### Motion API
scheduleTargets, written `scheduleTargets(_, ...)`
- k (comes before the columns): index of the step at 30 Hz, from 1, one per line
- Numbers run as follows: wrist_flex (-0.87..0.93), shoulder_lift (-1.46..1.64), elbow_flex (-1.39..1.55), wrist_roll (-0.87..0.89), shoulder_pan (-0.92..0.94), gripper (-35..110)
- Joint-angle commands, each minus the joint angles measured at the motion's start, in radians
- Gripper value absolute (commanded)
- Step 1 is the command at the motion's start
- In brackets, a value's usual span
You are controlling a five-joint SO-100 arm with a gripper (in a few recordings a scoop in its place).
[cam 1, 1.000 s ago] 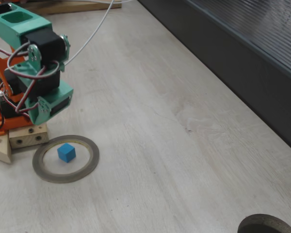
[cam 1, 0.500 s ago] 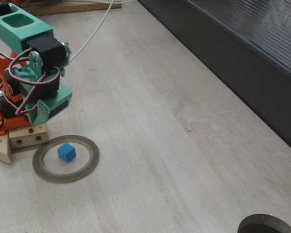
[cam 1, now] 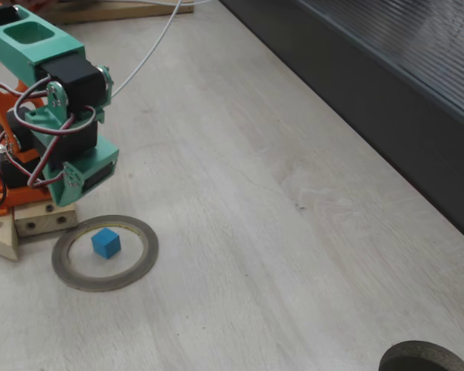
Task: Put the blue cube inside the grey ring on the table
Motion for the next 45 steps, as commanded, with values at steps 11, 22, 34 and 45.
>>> scheduleTargets(11,-0.025,0.017,0.095,0.006,0.011,0)
scheduleTargets(22,-0.025,0.017,0.1,0.009,0.009,0)
scheduleTargets(34,-0.025,0.015,0.101,0.006,0.008,0)
scheduleTargets(45,-0.025,0.015,0.101,0.006,0.008,0)
